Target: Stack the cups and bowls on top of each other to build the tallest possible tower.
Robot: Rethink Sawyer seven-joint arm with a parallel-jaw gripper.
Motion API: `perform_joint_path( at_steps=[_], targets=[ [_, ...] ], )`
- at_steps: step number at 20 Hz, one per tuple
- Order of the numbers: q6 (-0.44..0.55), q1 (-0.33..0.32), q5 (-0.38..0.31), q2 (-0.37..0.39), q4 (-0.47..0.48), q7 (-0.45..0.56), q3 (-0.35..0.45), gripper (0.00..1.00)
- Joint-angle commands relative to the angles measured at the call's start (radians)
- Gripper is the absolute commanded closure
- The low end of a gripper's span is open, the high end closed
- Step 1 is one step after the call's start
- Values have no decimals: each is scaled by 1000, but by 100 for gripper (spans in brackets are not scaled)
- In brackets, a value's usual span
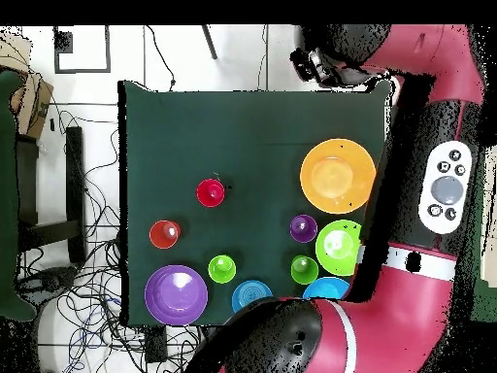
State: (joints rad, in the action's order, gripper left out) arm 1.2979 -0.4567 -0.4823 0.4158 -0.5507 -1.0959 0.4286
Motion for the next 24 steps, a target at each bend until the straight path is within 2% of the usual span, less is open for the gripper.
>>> perform_joint_path(
  at_steps=[1, 5, 18, 24],
  targets=[
    [150, -31, 93, 1, -23, -121, 28, 0],
    [161, -20, 95, -7, 7, -110, 16, 0],
    [159, -1, 110, -20, 24, -68, -9, 0],
    [121, -12, 119, -39, 2, 35, 16, 0]
  ],
)
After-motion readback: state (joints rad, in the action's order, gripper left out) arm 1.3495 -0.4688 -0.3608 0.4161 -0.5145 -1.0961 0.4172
